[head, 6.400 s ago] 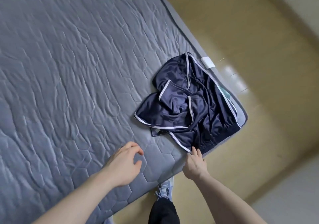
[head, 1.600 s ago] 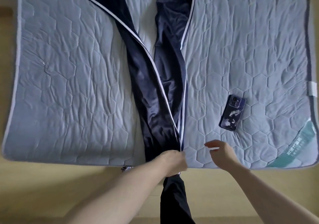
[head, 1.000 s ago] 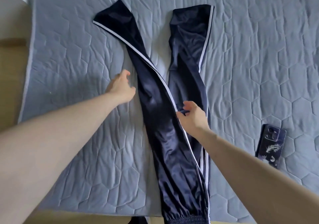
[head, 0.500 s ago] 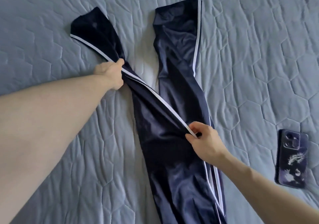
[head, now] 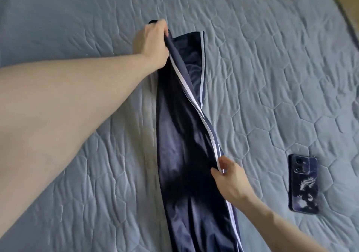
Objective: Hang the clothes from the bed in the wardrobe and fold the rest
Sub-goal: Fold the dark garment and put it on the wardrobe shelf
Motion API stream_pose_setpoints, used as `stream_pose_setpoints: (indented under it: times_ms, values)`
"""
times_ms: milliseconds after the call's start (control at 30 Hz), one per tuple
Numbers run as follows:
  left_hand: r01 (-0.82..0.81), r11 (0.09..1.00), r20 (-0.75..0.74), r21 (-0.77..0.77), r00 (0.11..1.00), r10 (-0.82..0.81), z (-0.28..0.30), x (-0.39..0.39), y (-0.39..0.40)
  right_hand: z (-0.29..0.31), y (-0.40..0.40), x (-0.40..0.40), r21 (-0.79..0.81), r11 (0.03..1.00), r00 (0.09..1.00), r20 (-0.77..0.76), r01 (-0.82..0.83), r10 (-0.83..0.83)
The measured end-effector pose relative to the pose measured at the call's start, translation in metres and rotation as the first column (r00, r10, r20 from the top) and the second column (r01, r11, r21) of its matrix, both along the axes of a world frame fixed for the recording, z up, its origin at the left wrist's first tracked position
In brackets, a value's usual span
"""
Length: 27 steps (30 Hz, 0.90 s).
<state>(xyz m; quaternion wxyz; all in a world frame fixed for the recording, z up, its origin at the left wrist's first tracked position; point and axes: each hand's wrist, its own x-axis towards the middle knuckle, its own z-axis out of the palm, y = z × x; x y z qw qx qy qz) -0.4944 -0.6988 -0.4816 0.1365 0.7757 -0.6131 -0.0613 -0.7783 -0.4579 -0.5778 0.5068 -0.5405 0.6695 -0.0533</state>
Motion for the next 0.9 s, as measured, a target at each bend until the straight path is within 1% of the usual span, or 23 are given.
stream_pose_setpoints:
  times_ms: [67, 100, 167, 233, 300, 367, 467, 500, 533, 567, 600, 667, 700, 733, 767, 833, 900]
  values:
    - [0.050, 0.999, 0.007, 0.003, 0.999, -0.050, -0.006, -0.018, -0.009, -0.005, -0.002, 0.000, 0.010, 1.000, 0.999, -0.040, 0.012, -0.011]
    - [0.048, 0.998, 0.023, 0.046, 0.999, -0.049, -0.013, -0.023, -0.011, -0.010, -0.001, 0.000, 0.025, 1.000, 0.998, -0.070, 0.005, -0.003]
    - [0.010, 0.975, 0.042, 0.221, 0.999, -0.020, -0.033, -0.027, -0.011, -0.019, 0.000, -0.002, 0.069, 0.997, 0.991, -0.125, -0.040, 0.048]
    - [-0.012, 0.924, -0.003, 0.382, 1.000, 0.015, -0.056, -0.028, -0.003, -0.030, 0.002, -0.004, 0.121, 0.990, 0.986, -0.138, -0.074, 0.091]
    - [0.013, 0.888, -0.068, 0.459, 0.997, 0.021, -0.080, -0.029, 0.010, -0.040, 0.003, -0.003, 0.154, 0.983, 0.984, -0.131, -0.097, 0.118]
    - [0.060, 0.848, -0.083, 0.527, 0.996, -0.020, -0.103, -0.029, 0.025, -0.050, 0.003, -0.002, 0.161, 0.976, 0.974, -0.145, -0.147, 0.171]
    - [0.145, 0.741, -0.147, 0.655, 0.987, -0.063, -0.125, -0.026, 0.048, -0.060, 0.002, 0.002, 0.177, 0.958, 0.953, -0.167, -0.225, 0.254]
    - [0.164, 0.731, -0.174, 0.662, 0.983, -0.063, -0.127, -0.024, 0.056, -0.061, 0.002, 0.003, 0.188, 0.952, 0.946, -0.173, -0.241, 0.274]
    - [0.171, 0.749, -0.202, 0.640, 0.978, -0.051, -0.128, -0.024, 0.066, -0.060, 0.001, 0.002, 0.195, 0.949, 0.940, -0.186, -0.249, 0.285]
    - [0.169, 0.788, -0.229, 0.592, 0.973, -0.037, -0.128, -0.025, 0.077, -0.061, 0.000, 0.003, 0.185, 0.955, 0.944, -0.196, -0.231, 0.267]
    - [0.157, 0.835, -0.264, 0.528, 0.964, -0.015, -0.126, -0.028, 0.093, -0.058, 0.001, 0.002, 0.164, 0.970, 0.956, -0.200, -0.181, 0.213]
    - [0.103, 0.912, -0.338, 0.398, 0.940, 0.041, -0.125, -0.036, 0.138, -0.052, 0.007, -0.003, 0.083, 0.996, 0.978, -0.204, -0.037, 0.054]
    - [0.066, 0.927, -0.368, 0.368, 0.927, 0.080, -0.125, -0.041, 0.166, -0.048, 0.014, -0.008, 0.042, 0.999, 0.976, -0.216, 0.016, -0.007]
    - [0.026, 0.924, -0.386, 0.381, 0.913, 0.134, -0.126, -0.046, 0.197, -0.043, 0.023, -0.015, 0.024, 0.998, 0.973, -0.226, 0.052, -0.046]
    - [-0.010, 0.903, -0.400, 0.430, 0.895, 0.200, -0.126, -0.049, 0.231, -0.040, 0.033, -0.022, 0.031, 0.997, 0.972, -0.223, 0.077, -0.068]
    - [-0.053, 0.811, -0.410, 0.582, 0.843, 0.349, -0.124, -0.059, 0.304, -0.030, 0.063, -0.041, 0.128, 0.988, 0.976, -0.211, 0.085, -0.057]
    - [-0.039, 0.668, -0.377, 0.743, 0.800, 0.466, -0.118, -0.070, 0.370, -0.023, 0.094, -0.060, 0.269, 0.963, 0.975, -0.220, 0.036, 0.025]
